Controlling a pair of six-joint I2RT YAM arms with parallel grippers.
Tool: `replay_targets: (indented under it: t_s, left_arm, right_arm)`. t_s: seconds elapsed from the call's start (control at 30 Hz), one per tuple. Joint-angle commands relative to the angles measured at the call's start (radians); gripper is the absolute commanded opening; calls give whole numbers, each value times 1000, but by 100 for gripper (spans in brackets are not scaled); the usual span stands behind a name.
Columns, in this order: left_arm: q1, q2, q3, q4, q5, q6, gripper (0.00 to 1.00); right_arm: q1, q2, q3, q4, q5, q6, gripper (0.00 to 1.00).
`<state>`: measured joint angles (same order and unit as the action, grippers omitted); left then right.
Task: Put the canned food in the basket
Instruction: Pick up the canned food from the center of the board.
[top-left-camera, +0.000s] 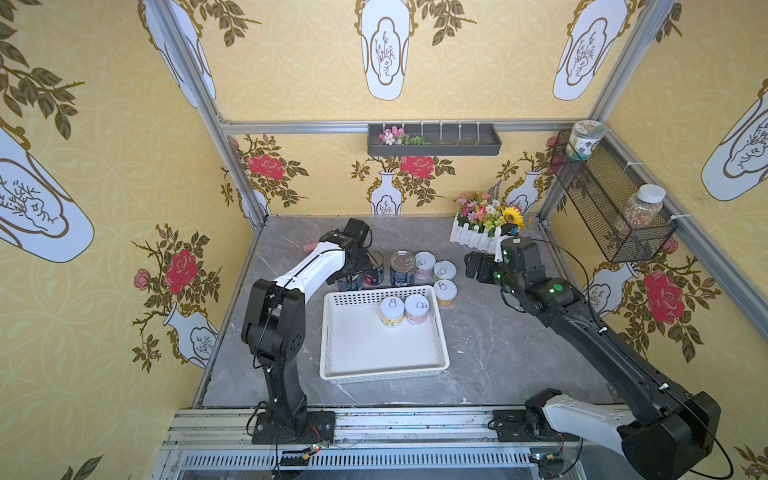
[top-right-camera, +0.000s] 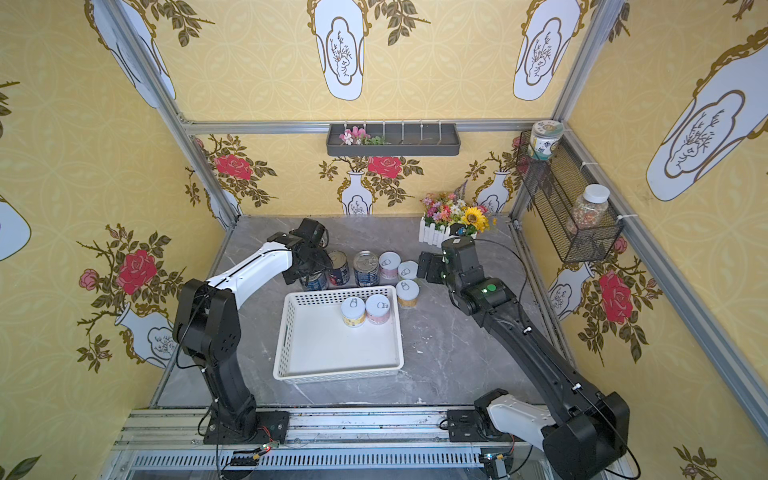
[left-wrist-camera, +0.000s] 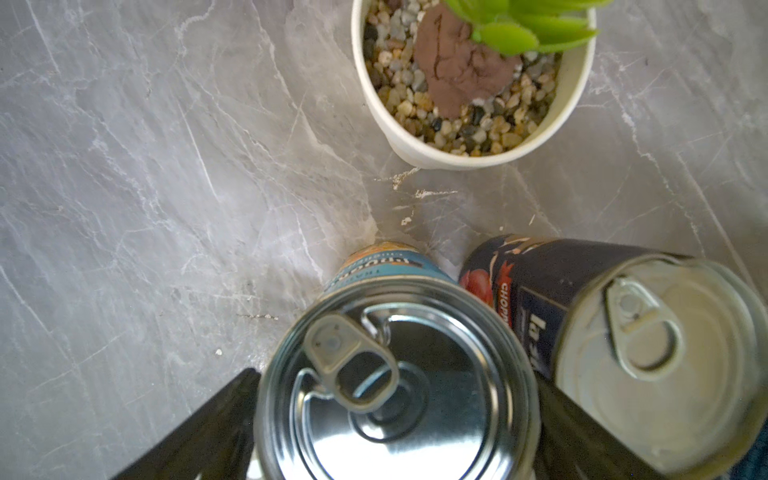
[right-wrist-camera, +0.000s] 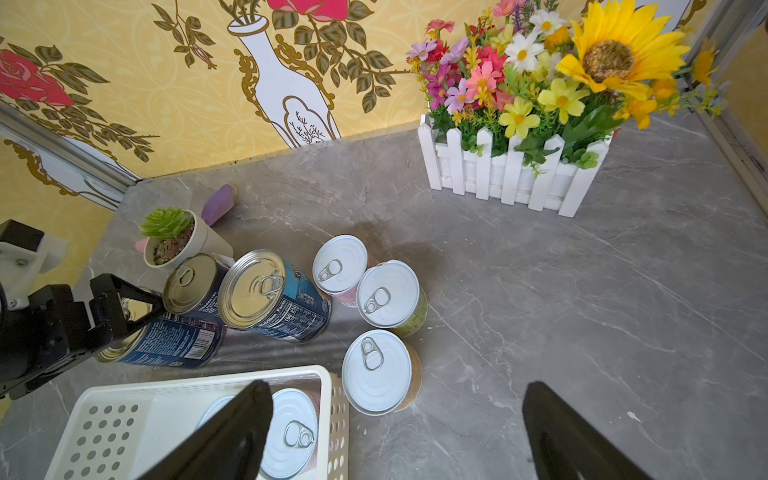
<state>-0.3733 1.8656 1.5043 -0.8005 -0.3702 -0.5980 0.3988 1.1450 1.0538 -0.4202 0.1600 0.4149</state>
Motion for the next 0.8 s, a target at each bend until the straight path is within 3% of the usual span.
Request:
replay_targets:
  t_s: [0.0,0.17,0.43,0.77]
  left_arm:
    - [10,6,4,-1,-5,9,90]
    - [10,1,-1,3,8,12,78]
    - [8,-18,15,-39,-15,-7,72]
    - [-2,-160,35,-104,-35,-45,72]
  right_arm:
    - [-1,5,10,19,-6,-2,97]
    - [-1,9,11,19,-10,-1,97]
    - [-1,14,12,20,-14,-2,97]
    - [-1,15,11,20,-20,-1,97]
